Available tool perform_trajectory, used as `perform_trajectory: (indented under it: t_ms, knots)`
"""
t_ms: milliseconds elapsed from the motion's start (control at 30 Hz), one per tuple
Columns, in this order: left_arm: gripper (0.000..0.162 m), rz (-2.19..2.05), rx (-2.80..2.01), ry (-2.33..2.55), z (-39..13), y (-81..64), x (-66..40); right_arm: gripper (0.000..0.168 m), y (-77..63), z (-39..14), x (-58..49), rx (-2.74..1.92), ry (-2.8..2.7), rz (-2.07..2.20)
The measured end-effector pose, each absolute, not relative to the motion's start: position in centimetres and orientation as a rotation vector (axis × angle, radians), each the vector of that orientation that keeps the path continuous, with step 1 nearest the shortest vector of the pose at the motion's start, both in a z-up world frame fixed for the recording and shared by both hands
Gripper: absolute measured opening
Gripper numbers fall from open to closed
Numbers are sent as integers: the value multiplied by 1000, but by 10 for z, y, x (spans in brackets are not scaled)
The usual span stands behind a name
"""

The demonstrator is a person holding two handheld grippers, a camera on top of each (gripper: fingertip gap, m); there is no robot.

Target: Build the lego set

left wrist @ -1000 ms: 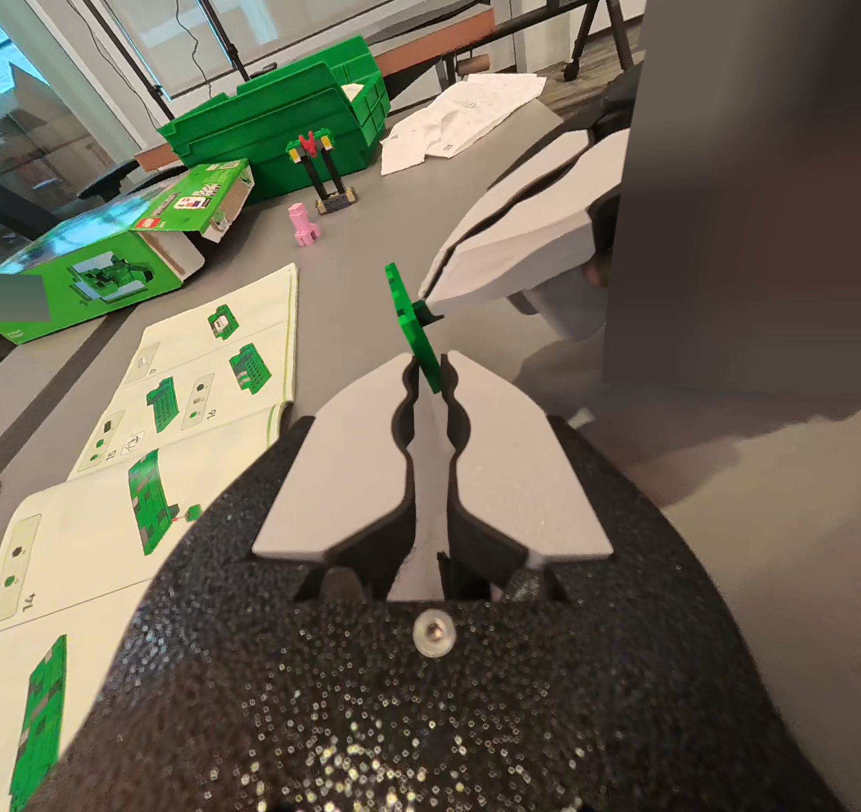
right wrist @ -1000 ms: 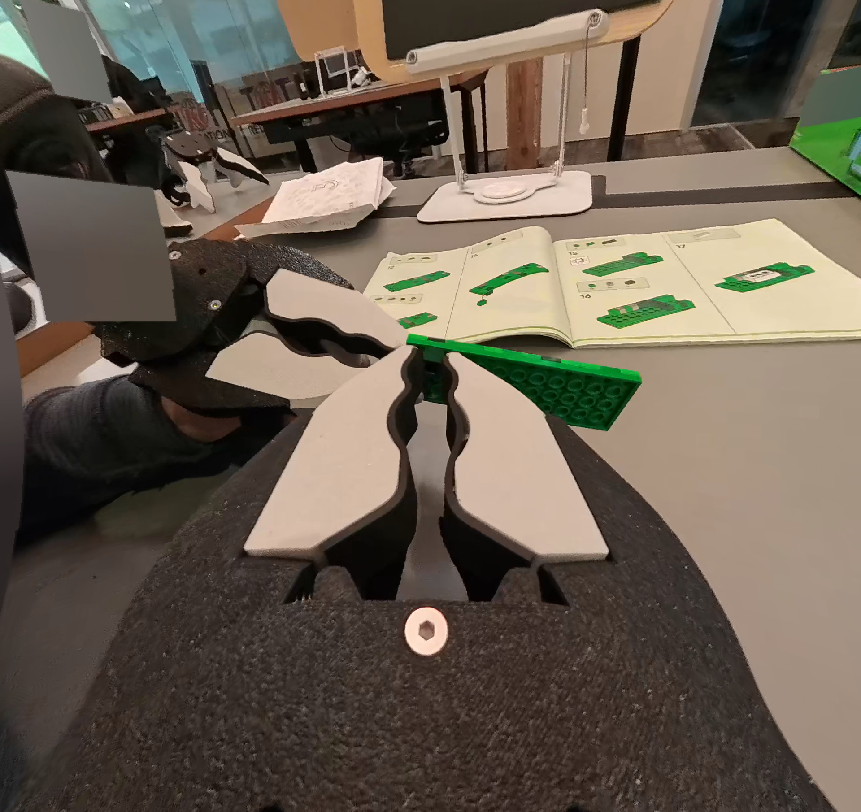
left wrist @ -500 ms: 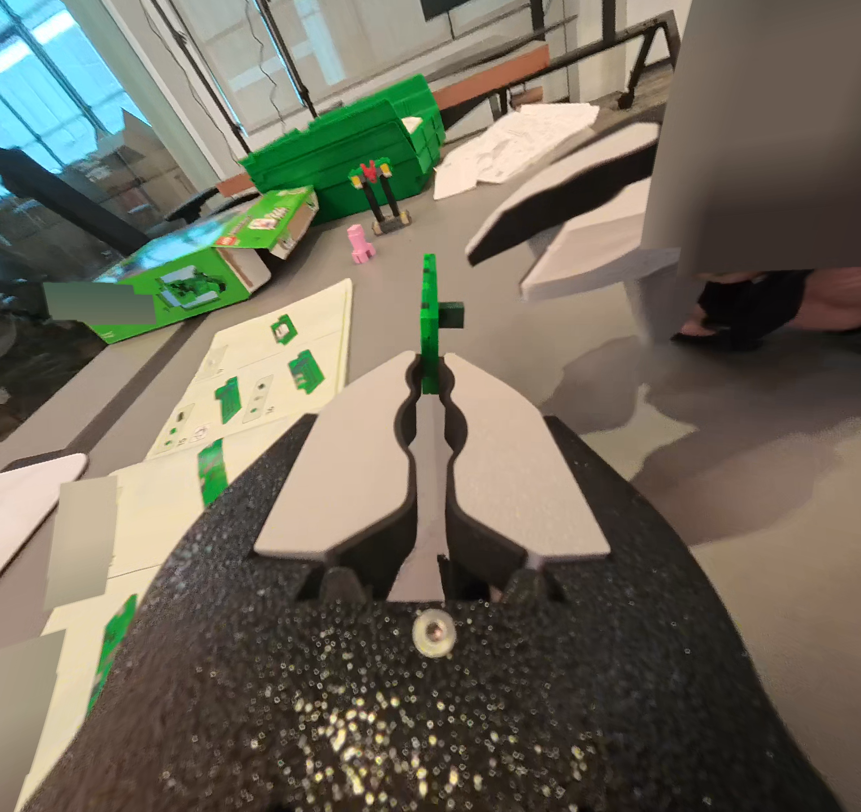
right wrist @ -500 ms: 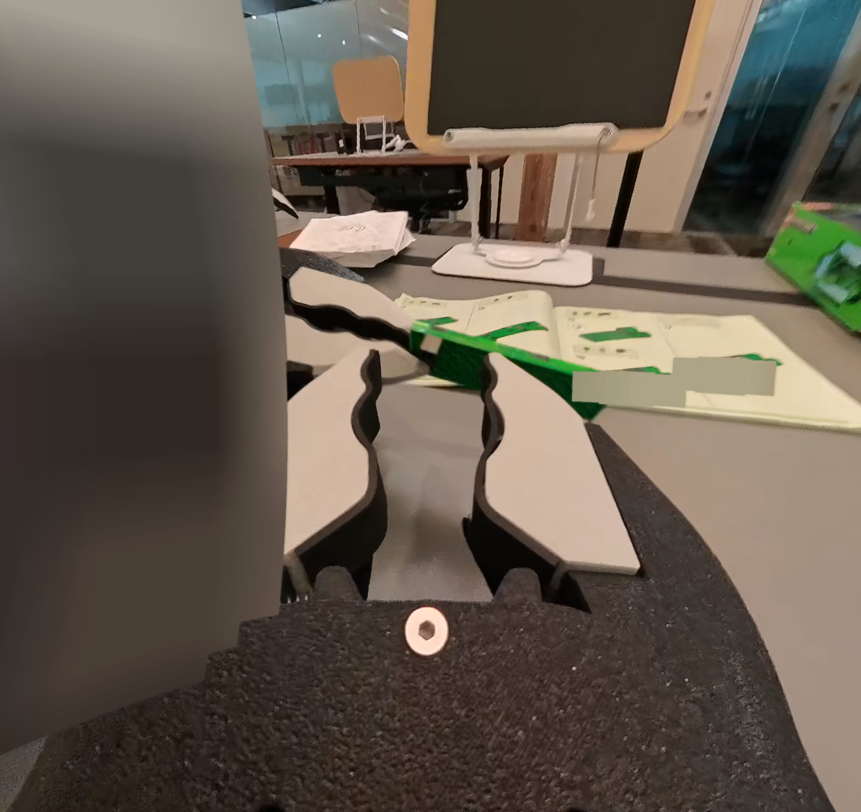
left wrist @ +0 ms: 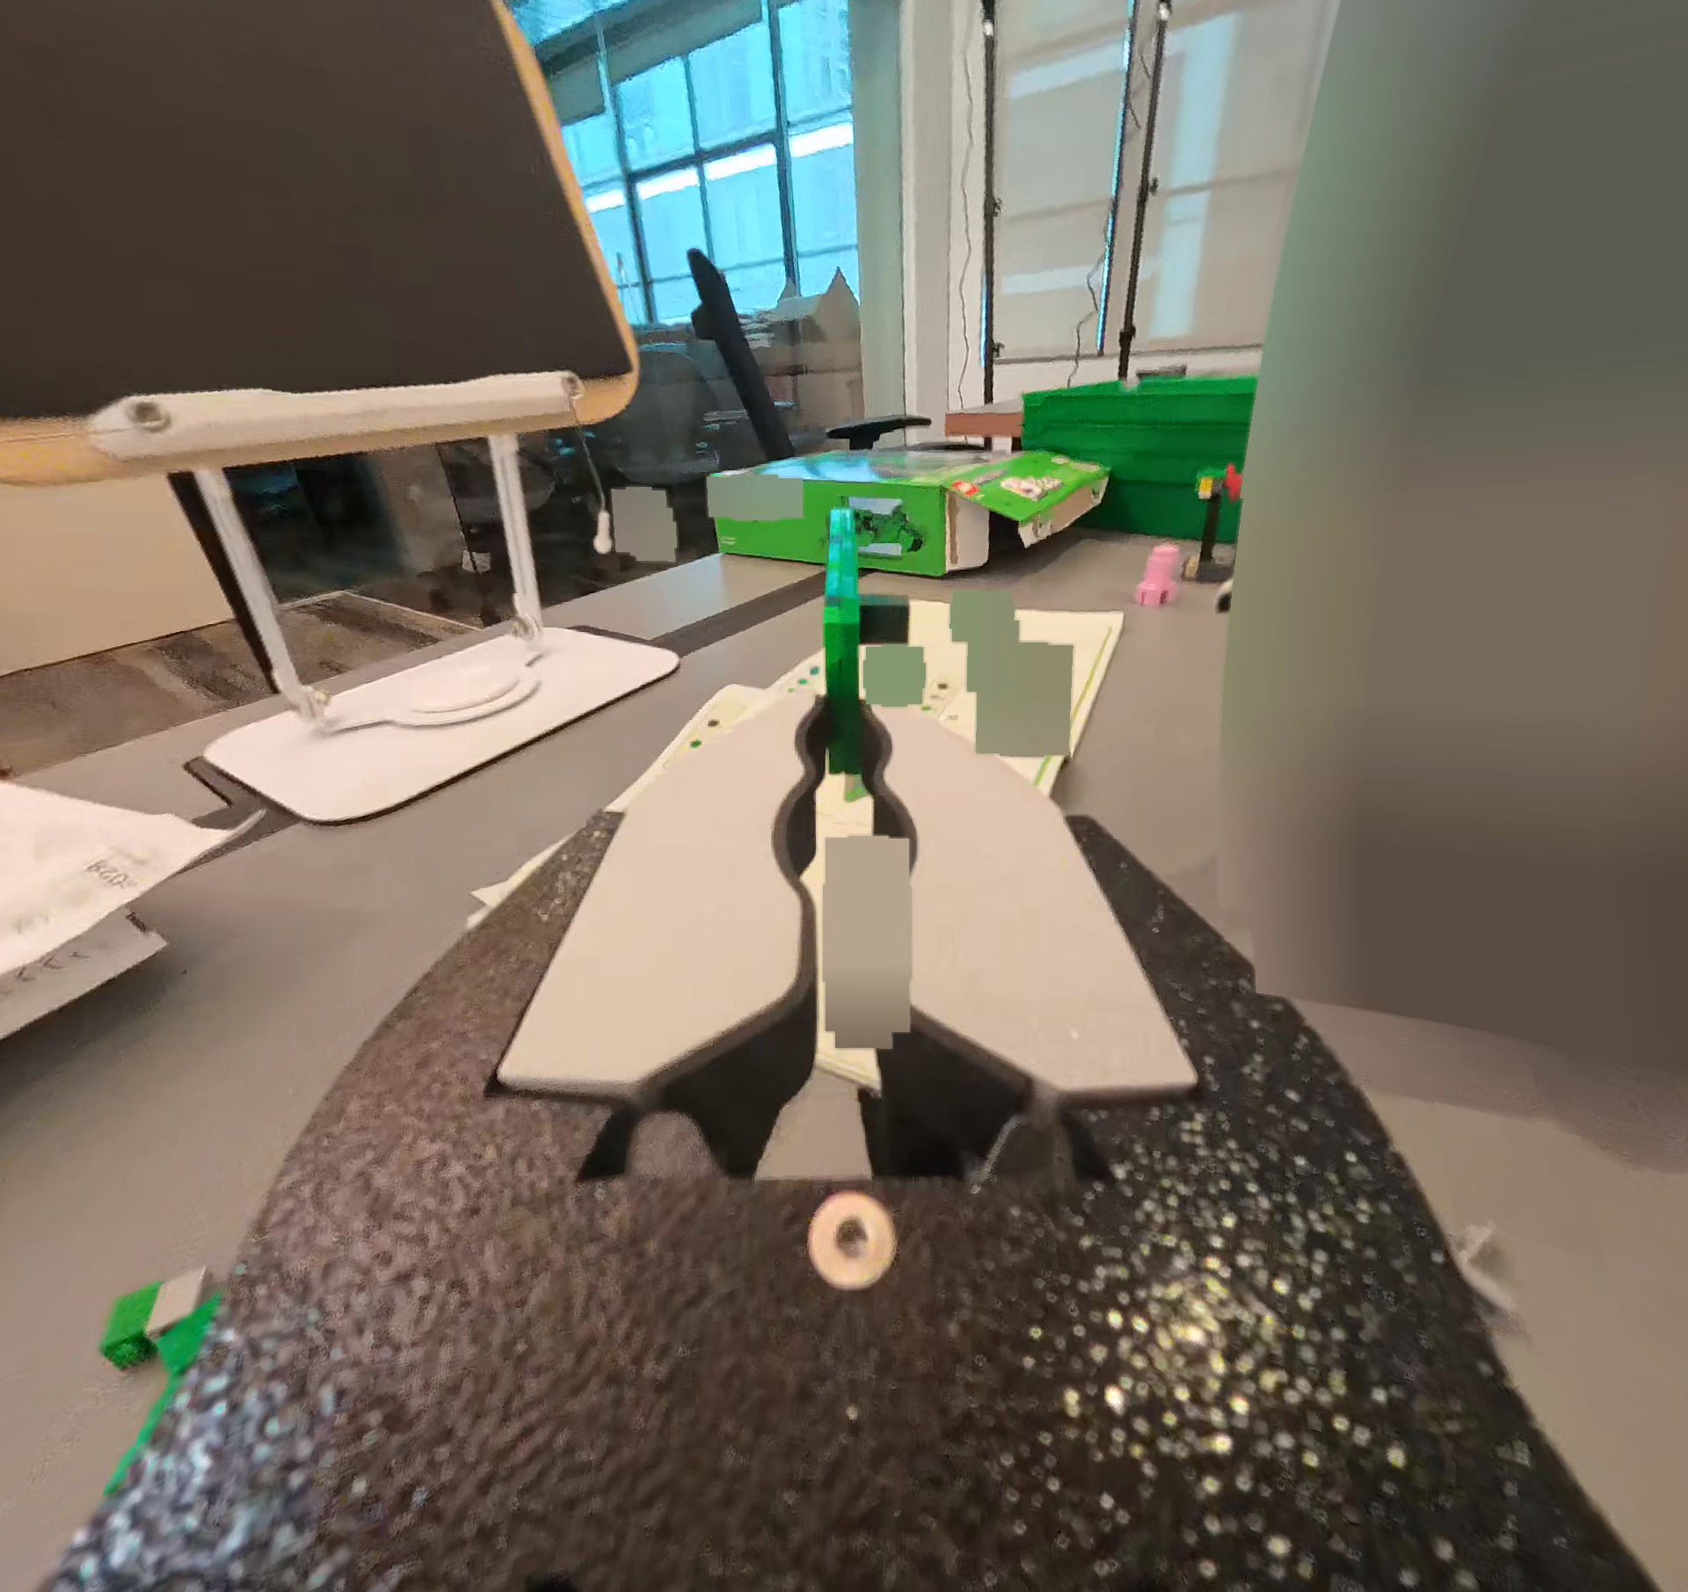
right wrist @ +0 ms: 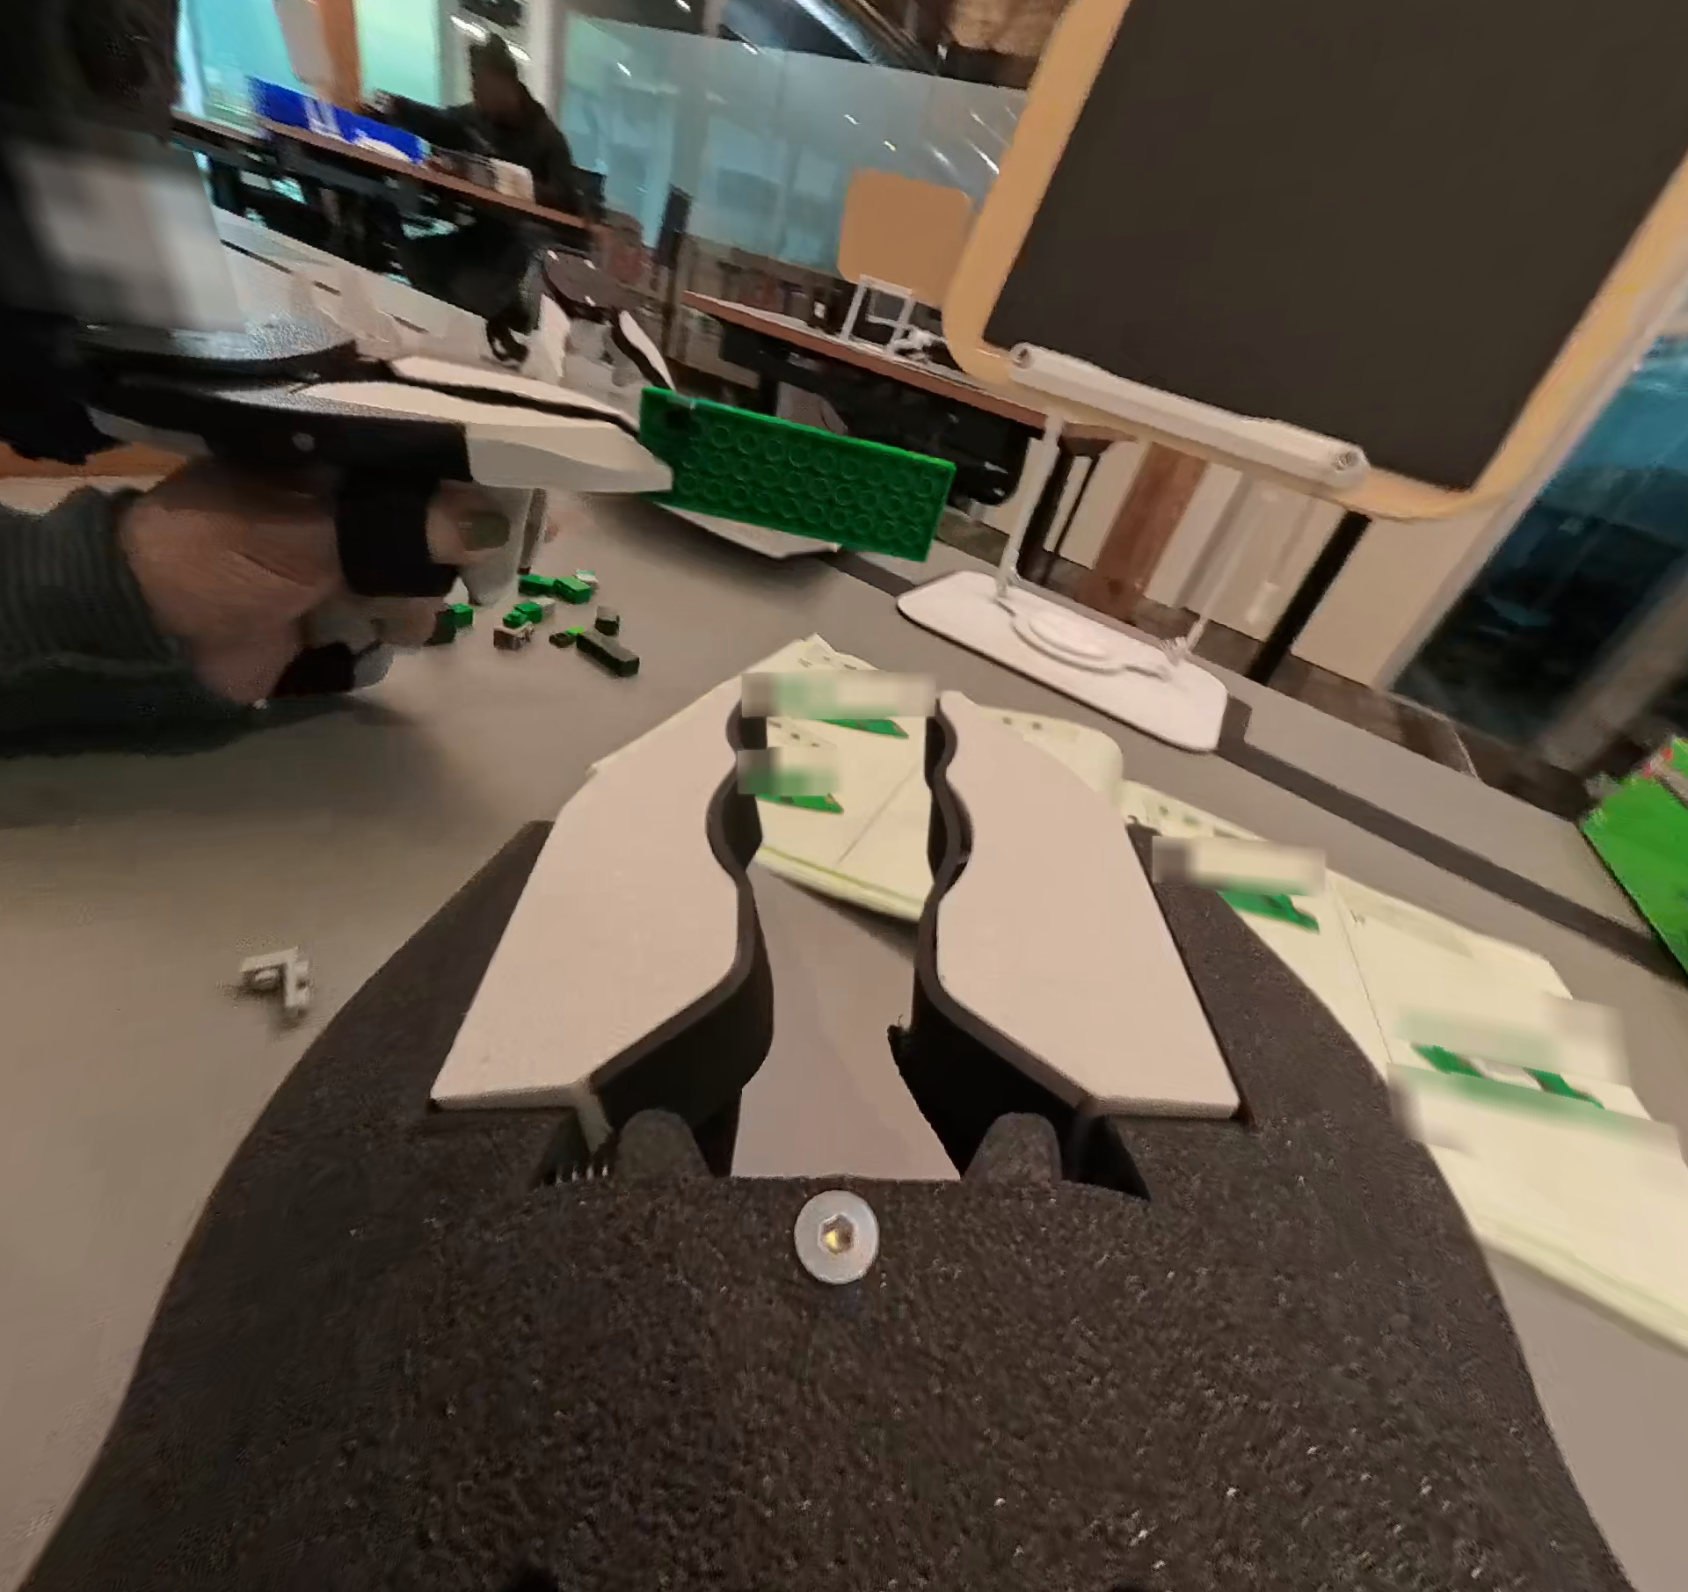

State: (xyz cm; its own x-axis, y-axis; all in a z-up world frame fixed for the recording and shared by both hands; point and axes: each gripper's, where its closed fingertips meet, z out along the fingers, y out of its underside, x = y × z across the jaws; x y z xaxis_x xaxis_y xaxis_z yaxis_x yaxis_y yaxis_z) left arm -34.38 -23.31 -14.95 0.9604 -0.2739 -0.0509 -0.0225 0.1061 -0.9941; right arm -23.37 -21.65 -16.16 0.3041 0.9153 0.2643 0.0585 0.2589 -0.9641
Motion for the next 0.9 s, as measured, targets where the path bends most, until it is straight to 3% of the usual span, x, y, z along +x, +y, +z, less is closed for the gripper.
perform_trajectory:
  t_ms: [267, 633, 733, 800, 900]
  knots:
    - [6, -161, -1412, 267, -146, -233, -341, 28, -162, -143, -268, -994, -1067, 687]
    - [6, -49, -1297, 267, -126, -244, -349, 22, -144, -139, -278, -993, -1064, 868]
    - [6, -33, -1292, 258, -125, -246, -351, 17, -170, -155, -286, -965, -1256, 923]
    - [6, -47, -1317, 254, -130, -243, -351, 2, -201, -183, -290, -963, -1528, 993]
    - [6, -78, -1346, 227, -135, -239, -355, 0, -231, -216, -289, -1019, -1852, 970]
